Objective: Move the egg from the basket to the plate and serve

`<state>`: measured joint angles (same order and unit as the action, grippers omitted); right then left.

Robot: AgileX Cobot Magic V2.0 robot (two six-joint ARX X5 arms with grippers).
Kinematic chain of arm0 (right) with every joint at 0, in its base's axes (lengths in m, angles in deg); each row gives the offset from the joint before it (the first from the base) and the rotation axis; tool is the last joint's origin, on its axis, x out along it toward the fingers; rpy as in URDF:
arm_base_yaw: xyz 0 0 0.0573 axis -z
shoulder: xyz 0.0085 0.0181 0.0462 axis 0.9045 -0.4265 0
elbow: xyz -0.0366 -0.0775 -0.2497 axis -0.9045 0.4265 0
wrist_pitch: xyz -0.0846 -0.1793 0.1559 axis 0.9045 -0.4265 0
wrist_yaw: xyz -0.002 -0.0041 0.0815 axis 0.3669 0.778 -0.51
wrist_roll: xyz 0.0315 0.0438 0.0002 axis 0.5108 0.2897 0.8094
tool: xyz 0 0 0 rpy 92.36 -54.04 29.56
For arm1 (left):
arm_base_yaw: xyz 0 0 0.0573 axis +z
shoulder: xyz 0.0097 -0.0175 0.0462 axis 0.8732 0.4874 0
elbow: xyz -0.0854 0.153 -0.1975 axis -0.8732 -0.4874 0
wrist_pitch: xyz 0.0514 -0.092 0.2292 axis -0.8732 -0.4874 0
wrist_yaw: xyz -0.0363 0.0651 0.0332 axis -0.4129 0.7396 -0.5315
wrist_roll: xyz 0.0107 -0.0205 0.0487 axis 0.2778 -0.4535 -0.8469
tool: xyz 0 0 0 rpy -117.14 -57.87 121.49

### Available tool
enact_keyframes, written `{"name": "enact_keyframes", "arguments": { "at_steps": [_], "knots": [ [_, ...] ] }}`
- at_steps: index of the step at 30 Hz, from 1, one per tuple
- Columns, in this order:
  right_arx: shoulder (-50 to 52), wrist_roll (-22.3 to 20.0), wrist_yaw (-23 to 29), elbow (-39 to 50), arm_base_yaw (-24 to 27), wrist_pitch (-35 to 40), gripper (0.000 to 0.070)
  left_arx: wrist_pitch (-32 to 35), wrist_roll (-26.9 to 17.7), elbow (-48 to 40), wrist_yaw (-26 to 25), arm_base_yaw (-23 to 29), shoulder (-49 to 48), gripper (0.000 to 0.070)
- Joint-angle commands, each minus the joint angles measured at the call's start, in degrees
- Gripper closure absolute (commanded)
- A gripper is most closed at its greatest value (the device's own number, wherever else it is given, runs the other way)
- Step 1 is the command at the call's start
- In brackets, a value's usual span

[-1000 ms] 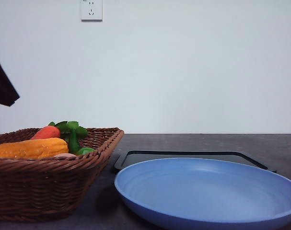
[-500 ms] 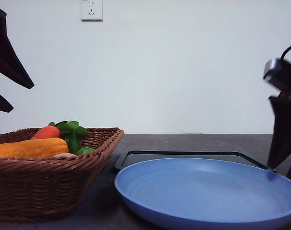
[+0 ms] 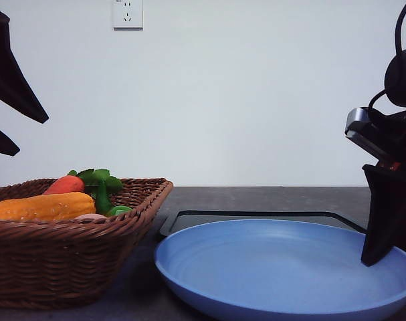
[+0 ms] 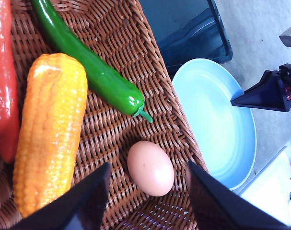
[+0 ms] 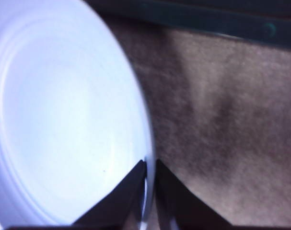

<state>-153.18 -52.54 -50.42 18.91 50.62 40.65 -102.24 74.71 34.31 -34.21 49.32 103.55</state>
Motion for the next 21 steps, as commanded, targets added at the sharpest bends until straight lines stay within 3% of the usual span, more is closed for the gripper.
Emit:
{"name": "enact_keyframes", "arguments": {
  "at_steps": [1,3,7,12,21],
  "knots": [
    [-0.26,0.03,0.58,-0.11,0.06,-0.15,0.07,0.45,0.48,0.79,-0.26,-0.15,0.61,0.0374],
    [0.66,0.03,0.66,-0.11,0.46,-0.33,0.07,0.41,1.9,0.79,-0.26,-0.17,0.61,0.0357],
    [4.01,0.17,0.69,-0.13,1.26,-1.41,0.07,0.43,3.23,0.79,-0.27,-1.23,0.64,0.0245],
    [9.81,0.18,0.69,-0.15,3.52,-3.9,0.07,0.58,5.11,0.79,1.0,-5.25,1.07,0.0237],
    [18.71,0.18,0.69,-0.15,7.54,-7.17,0.07,4.46,10.42,0.79,14.93,-18.21,5.45,0.024]
  ]
}}
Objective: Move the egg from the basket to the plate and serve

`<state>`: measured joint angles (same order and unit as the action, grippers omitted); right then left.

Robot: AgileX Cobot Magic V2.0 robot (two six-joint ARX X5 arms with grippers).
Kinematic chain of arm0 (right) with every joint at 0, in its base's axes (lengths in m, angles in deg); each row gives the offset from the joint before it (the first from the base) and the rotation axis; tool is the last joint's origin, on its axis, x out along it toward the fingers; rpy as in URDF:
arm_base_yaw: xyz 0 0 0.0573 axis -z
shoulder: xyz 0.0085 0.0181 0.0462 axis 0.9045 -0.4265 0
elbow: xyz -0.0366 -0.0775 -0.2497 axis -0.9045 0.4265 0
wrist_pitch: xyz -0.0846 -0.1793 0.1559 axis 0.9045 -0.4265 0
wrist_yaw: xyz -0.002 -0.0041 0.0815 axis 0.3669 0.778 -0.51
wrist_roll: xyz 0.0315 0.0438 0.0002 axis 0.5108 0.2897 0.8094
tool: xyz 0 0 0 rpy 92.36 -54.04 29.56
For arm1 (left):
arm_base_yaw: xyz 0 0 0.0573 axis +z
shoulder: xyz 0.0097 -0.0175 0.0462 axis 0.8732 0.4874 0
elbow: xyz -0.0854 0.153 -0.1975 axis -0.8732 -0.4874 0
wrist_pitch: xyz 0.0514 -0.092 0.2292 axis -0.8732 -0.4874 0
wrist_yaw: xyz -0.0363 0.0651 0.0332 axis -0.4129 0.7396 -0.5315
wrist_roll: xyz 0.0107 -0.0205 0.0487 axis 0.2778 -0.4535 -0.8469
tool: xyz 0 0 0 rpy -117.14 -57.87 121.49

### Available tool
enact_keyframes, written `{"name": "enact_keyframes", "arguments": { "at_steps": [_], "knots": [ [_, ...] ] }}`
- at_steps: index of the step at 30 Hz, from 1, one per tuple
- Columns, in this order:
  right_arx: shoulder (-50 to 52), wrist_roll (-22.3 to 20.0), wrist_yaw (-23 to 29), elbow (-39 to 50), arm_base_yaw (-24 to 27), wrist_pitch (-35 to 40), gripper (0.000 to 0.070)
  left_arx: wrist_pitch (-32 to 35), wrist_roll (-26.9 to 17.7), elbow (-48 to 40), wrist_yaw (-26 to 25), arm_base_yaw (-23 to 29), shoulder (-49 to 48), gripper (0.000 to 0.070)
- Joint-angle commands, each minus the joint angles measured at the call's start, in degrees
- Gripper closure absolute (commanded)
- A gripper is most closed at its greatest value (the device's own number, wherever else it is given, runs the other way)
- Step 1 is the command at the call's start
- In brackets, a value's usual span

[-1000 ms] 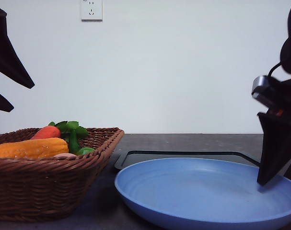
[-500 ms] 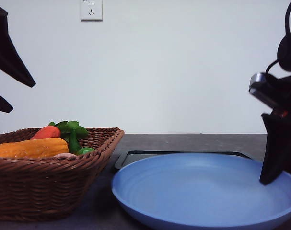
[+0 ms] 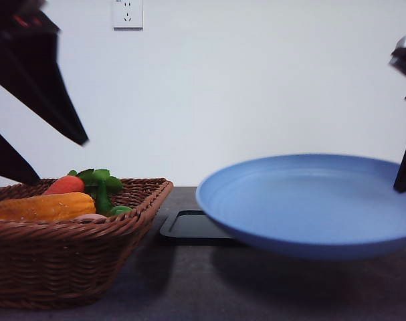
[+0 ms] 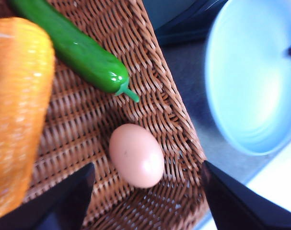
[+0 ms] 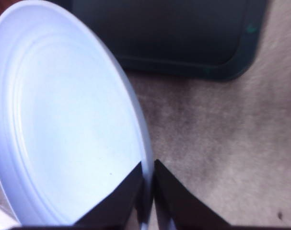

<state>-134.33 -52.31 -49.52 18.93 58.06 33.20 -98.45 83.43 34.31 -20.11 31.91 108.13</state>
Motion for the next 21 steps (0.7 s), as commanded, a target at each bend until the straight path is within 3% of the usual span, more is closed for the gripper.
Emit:
{"name": "enact_keyframes", "arguments": {
  "at_steps": [1,6,15,21],
  "knots": [
    [0.52,-0.04,-0.22,-0.17,0.39,0.14,0.07,1.35,1.98,0.79,2.11,-2.04,1.93,0.024],
    [2.55,-0.04,-0.19,-0.17,1.3,-0.58,0.07,3.38,2.7,0.79,7.6,-6.17,7.5,0.0241],
    [2.76,-0.11,-0.13,-0.17,1.37,-1.01,0.07,7.35,3.11,0.87,8.77,-7.97,14.13,0.0246],
    [2.76,-0.15,-0.11,-0.17,1.37,-1.01,0.07,6.36,3.06,0.87,10.63,-7.97,14.56,0.0344]
  ]
}}
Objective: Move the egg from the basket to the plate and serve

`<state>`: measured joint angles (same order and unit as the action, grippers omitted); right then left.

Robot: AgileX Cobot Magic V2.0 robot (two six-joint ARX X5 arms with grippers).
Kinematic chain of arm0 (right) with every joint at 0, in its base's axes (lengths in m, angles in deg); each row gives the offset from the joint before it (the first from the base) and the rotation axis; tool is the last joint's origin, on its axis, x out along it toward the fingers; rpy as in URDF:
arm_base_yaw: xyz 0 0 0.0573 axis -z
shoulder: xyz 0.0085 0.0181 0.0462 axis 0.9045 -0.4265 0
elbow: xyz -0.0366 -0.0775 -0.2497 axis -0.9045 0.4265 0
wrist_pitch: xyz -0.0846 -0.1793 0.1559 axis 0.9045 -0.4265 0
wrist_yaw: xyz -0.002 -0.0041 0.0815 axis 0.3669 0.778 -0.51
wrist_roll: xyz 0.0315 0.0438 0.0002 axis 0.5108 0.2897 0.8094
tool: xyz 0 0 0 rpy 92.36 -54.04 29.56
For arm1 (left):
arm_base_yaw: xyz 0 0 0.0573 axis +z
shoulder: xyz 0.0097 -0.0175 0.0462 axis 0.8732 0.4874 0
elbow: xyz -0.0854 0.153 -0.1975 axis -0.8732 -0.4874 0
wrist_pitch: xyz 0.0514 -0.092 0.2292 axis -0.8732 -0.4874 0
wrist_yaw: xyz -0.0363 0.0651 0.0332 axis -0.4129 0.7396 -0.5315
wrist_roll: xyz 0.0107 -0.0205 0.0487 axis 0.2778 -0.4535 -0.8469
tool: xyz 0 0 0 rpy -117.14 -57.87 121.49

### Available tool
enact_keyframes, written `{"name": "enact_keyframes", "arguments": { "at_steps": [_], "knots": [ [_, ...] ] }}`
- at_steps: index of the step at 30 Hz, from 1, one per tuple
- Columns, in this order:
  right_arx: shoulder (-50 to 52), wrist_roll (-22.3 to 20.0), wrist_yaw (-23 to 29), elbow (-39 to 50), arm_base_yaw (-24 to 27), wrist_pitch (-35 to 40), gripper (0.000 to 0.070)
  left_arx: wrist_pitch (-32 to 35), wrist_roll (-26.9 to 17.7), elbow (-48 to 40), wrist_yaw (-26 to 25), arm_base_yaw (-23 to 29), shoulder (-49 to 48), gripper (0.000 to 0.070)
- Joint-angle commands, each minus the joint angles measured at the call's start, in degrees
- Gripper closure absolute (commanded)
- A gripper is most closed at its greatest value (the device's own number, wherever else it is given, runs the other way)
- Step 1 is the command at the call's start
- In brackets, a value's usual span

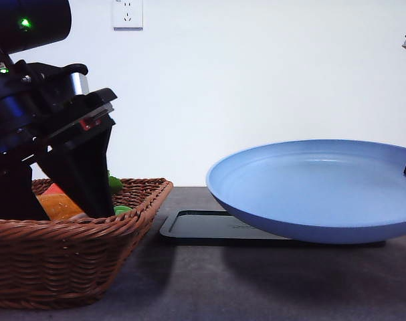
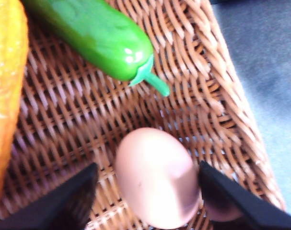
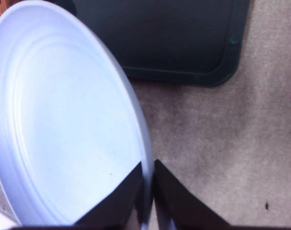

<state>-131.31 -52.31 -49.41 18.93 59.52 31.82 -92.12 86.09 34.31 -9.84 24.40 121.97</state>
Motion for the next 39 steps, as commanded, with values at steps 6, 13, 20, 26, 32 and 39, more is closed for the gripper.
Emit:
{"name": "enact_keyframes", "arguments": {
  "at_steps": [6,13,20,26,32,39],
  "knots": [
    [-0.26,-0.26,-0.15,-0.17,-0.09,0.38,0.07,-0.92,0.4,0.87,0.38,-0.46,0.72,0.0411],
    [-0.26,-0.26,-0.12,-0.17,-0.09,0.43,0.07,-2.93,-0.5,0.92,0.46,-0.45,0.72,0.0467],
    [-0.26,-0.26,-0.18,-0.17,-0.09,0.4,0.07,-8.72,-3.96,6.06,0.41,-0.28,0.7,0.0485],
    [-0.26,-0.24,-0.53,-0.17,-0.18,-0.1,0.07,-16.89,-6.25,18.32,-2.59,-0.4,0.7,0.0485],
    [-0.28,-0.24,-3.71,-0.17,-0.26,-0.71,0.07,-7.44,-6.43,24.15,-10.93,-3.35,0.71,0.0484],
    [-0.28,-0.24,-6.6,-0.17,-0.87,-1.21,0.07,2.62,-12.37,24.13,-8.53,-11.7,4.39,0.0484]
  ]
}}
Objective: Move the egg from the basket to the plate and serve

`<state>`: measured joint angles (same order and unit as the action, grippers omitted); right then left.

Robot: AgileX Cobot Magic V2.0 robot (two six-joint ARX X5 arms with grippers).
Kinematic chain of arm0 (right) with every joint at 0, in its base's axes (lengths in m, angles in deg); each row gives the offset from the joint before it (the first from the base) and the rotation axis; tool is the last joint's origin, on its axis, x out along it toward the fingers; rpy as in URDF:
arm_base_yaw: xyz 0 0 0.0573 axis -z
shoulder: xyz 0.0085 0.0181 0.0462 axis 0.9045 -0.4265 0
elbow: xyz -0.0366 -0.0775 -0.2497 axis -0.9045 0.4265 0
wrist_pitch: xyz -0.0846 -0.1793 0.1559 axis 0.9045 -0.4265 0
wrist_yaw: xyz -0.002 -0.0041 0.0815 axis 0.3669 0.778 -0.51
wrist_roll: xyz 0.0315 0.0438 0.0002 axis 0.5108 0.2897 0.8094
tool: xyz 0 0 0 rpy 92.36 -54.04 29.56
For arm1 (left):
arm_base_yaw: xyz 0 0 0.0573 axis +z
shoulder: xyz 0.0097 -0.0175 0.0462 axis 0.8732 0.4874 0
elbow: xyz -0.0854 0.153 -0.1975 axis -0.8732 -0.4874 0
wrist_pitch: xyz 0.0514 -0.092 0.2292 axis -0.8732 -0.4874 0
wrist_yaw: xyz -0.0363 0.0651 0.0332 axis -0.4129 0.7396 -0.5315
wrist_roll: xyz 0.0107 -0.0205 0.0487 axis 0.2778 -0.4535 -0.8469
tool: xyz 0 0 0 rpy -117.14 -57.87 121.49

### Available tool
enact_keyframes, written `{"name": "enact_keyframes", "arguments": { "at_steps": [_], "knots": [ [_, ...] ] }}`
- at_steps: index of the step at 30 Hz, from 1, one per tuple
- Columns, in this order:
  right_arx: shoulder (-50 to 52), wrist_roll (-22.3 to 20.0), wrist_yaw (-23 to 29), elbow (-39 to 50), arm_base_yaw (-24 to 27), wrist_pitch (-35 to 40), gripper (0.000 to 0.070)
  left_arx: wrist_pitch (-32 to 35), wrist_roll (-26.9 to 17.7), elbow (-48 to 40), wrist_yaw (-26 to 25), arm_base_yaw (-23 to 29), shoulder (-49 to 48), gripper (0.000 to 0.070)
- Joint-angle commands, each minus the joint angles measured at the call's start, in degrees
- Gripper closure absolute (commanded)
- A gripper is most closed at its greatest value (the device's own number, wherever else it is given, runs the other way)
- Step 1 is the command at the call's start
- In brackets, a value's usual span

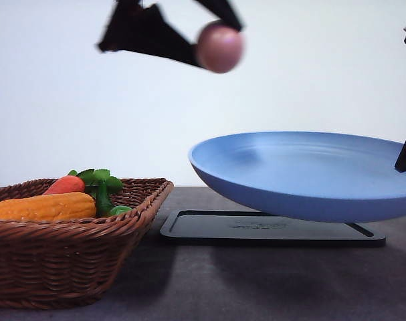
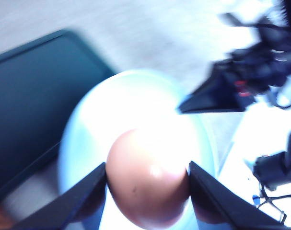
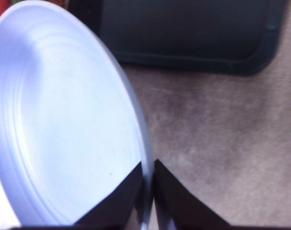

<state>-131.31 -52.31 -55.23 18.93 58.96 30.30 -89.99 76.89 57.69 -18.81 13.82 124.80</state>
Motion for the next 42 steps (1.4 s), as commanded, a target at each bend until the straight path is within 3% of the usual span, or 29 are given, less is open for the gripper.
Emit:
{"name": "enact_keyframes", "arguments": {
  "at_steps": [1,5,9,19,24,26,35,42],
  "knots": [
    [-0.28,-0.24,-0.78,-0.17,-0.51,0.23,0.07,0.84,-4.64,0.74,1.56,-2.13,2.56,0.0484],
    [-0.28,-0.22,-0.78,-0.17,-1.21,-0.05,0.07,1.11,-11.96,0.74,6.81,-5.34,6.75,0.0484],
    [-0.28,-0.26,-0.78,-0.17,-1.69,-0.81,0.07,1.07,-15.71,0.74,11.0,-7.12,10.41,0.0484],
    [-0.36,-0.24,-0.76,-0.17,-2.0,-1.28,0.07,1.1,-15.64,0.74,11.26,-7.77,13.47,0.0465],
    [-0.76,-0.13,-0.77,-0.17,-2.0,-1.44,0.07,0.65,-15.0,1.47,11.26,-7.75,13.41,0.0333],
    [-1.55,-0.07,-0.78,-0.17,-1.98,-1.5,0.07,0.04,-14.88,2.19,11.22,-7.75,13.29,0.0316],
    [-10.07,-0.11,-0.81,-0.62,-1.71,0.83,0.07,-10.9,-15.81,10.25,11.28,-7.7,10.41,0.0316],
    [-20.35,-0.7,-3.52,-7.36,1.07,3.05,0.07,-13.43,-15.92,11.5,11.34,-6.76,1.98,0.0323]
  ]
}}
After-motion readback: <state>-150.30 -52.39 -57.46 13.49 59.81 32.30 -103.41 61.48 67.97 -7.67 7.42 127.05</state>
